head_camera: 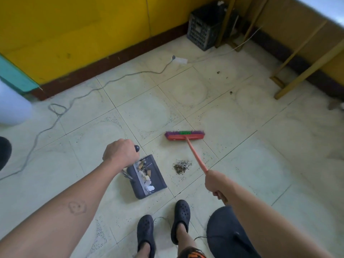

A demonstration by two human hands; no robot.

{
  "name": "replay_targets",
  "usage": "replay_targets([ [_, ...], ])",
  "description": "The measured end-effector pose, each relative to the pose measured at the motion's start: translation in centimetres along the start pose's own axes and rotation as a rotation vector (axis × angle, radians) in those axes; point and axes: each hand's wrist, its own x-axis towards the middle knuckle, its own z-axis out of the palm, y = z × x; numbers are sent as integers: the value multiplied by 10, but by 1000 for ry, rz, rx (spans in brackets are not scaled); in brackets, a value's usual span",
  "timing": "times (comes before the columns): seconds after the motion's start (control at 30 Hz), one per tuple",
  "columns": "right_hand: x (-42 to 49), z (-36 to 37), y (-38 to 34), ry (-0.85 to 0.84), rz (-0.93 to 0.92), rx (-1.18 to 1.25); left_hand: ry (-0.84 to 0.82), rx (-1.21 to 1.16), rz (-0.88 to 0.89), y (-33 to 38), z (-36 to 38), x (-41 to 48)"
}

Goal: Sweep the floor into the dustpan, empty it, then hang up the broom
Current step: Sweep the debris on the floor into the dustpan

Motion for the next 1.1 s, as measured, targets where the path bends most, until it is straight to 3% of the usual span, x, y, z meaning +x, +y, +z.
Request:
replay_targets([
  [0.07,-21,11,2,-42,58,-19,-3,-20,25,-4,0,-7],
  [0.3,-76,33,26,-205,9,-224,-37,-87,112,-6,2,-29],
  [0.4,-101,48,41,-84,-70,-190,-44,-122,139,-9,7,-38],
  [0.57,-121,49,71,55,-106,87,-26,-124,165,-21,10,-48],
  [1.1,-22,16,63,240,149,525,-32,-121,136,-5,21,-61],
])
